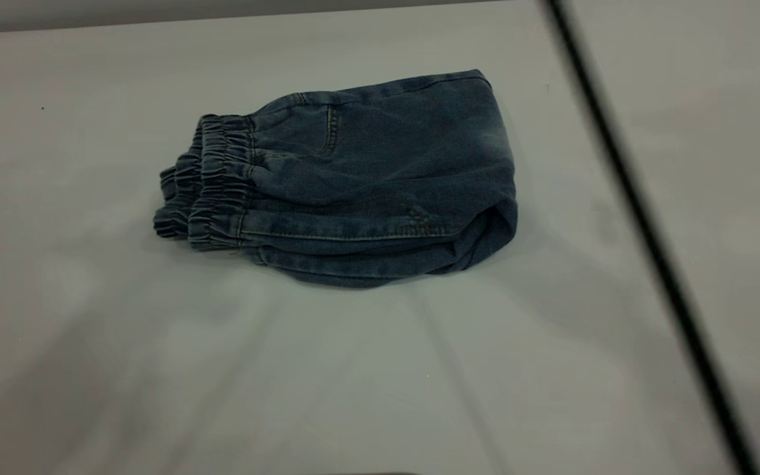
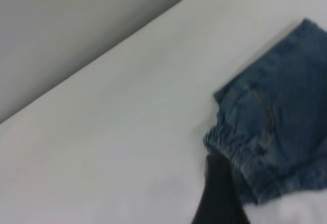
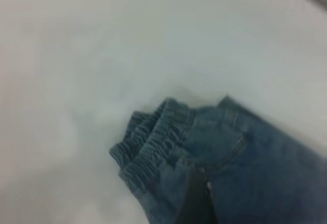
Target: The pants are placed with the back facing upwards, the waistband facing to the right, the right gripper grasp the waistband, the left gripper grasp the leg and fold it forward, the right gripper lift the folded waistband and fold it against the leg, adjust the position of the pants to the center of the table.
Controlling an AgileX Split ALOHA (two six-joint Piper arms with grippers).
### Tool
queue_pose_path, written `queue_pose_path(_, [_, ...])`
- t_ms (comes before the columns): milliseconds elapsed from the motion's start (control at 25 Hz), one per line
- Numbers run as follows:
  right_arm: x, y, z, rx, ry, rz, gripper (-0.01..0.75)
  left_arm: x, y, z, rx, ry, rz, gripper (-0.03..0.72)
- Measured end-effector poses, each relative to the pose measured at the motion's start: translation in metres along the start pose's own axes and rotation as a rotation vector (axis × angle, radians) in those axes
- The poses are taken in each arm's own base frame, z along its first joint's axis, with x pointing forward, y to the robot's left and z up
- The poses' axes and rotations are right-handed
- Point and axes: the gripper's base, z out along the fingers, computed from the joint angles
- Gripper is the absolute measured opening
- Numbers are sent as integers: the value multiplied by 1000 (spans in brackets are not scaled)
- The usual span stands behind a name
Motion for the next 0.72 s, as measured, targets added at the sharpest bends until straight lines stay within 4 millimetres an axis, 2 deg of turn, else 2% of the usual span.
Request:
queue_pose_path(160, [2, 8, -60, -3, -79, -26, 506, 10, 2, -30, -1, 29, 14, 464])
queue_pose_path(320, [19, 14, -106, -1, -99, -51, 506, 22, 3, -56, 2, 69, 8, 464])
queue_pose_path(560, [62, 17, -155, 23, -83, -61, 506, 27, 5, -84, -14, 4, 1, 464])
queue_pose_path(720, [95, 17, -174, 32, -54, -61, 506, 30, 6, -97, -18, -29, -5, 464])
